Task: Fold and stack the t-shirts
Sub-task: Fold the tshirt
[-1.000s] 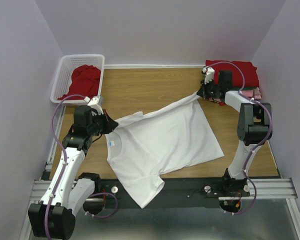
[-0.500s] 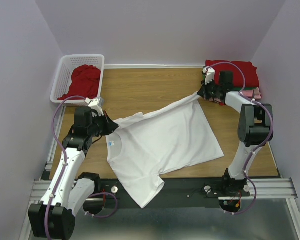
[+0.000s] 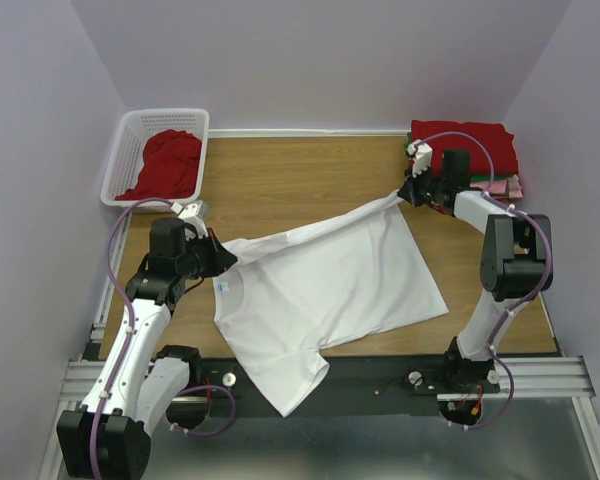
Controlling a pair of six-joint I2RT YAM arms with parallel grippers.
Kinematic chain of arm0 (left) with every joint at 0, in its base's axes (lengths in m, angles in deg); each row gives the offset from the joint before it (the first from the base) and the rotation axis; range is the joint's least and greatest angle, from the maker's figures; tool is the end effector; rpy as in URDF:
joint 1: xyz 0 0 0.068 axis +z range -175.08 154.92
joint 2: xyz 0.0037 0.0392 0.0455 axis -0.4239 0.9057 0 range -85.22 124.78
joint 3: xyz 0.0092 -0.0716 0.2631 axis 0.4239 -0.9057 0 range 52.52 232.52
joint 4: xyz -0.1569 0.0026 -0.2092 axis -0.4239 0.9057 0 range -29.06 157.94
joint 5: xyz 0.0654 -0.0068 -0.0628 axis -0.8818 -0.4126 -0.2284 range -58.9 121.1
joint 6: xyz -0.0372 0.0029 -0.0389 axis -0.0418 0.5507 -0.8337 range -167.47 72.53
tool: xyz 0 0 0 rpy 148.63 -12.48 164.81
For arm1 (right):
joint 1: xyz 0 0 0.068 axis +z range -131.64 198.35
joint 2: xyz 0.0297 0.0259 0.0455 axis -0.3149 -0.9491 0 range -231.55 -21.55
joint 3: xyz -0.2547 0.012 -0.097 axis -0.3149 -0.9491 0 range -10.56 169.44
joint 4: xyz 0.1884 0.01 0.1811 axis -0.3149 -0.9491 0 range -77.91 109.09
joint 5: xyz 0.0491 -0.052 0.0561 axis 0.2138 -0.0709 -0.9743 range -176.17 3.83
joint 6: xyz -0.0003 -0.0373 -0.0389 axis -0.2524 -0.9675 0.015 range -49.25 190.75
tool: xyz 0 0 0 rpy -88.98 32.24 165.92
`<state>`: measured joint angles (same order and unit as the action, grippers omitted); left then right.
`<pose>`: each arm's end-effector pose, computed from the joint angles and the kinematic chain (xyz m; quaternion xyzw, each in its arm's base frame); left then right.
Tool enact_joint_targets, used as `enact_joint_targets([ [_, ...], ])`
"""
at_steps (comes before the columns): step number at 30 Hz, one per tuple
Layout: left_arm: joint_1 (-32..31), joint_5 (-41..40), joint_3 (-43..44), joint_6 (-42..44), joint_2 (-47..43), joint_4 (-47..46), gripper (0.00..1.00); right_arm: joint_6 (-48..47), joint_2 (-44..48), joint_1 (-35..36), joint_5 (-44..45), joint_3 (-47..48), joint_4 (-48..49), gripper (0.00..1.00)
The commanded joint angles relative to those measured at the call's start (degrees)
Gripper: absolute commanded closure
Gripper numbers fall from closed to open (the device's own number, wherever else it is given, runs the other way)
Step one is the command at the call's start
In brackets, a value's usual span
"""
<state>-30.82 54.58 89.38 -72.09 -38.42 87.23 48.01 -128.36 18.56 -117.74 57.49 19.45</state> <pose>0.1747 -0.0316 0.2597 -0.0524 0.8765 -0.2910 0.3798 0.4067 0.0202 0.1948 -0.2883 0.8255 0.1584 0.4586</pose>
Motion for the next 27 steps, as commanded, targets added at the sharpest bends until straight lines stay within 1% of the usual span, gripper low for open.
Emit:
enact_joint_targets([
  [1,-0.2,0.4,-0.7,-0.3,-1.2,0.8,1.0,-1.8,1.8,-1.7,-0.6,-1.6,1.1,0.99],
  [8,-0.2,0.4,-1.4,-0.3,-1.6,1.1,1.0,-2.5,2.3,-2.6,-0.8,-3.4,1.1,0.99],
  [15,-0.2,0.7,-1.7,-0.1,-1.3,1.6,1.0,-4.9,4.9,-3.1,-1.9,-7.1,1.0,0.95],
  [17,-0.2,0.8,-1.7,0.0,-1.4,1.8,1.0,-6.7,7.3,-3.3,-1.9,-9.0,1.0,0.92],
  [18,-0.2,0.8,-1.8,0.1,-1.4,1.9,1.0,-7.6,8.4,-3.5,-1.3,-10.8,1.0,0.87],
  [20,-0.2,1.0,-2.0,0.2,-1.2,1.8,1.0,-8.2,11.1,-4.1,-0.3,-13.3,0.9,0.83],
  [21,-0.3,1.2,-2.0,0.3,-1.2,1.8,1.0,-8.4,11.9,-4.5,0.0,-13.9,0.9,0.79],
  [22,-0.3,1.5,-2.0,0.5,-0.8,1.8,1.0,-8.4,12.6,-4.9,0.5,-14.5,0.9,0.63],
  [24,-0.4,1.7,-1.9,0.6,-0.4,1.8,1.0,-8.2,14.6,-6.0,1.2,-16.0,0.7,0.44],
  [25,-0.6,1.7,-1.9,0.7,-0.3,1.8,1.0,-8.1,15.3,-6.8,1.6,-16.5,0.6,0.26],
  [27,-0.7,2.1,-1.9,0.9,-0.1,1.8,1.0,-7.8,17.3,-7.3,2.0,-17.2,0.4,0.16],
])
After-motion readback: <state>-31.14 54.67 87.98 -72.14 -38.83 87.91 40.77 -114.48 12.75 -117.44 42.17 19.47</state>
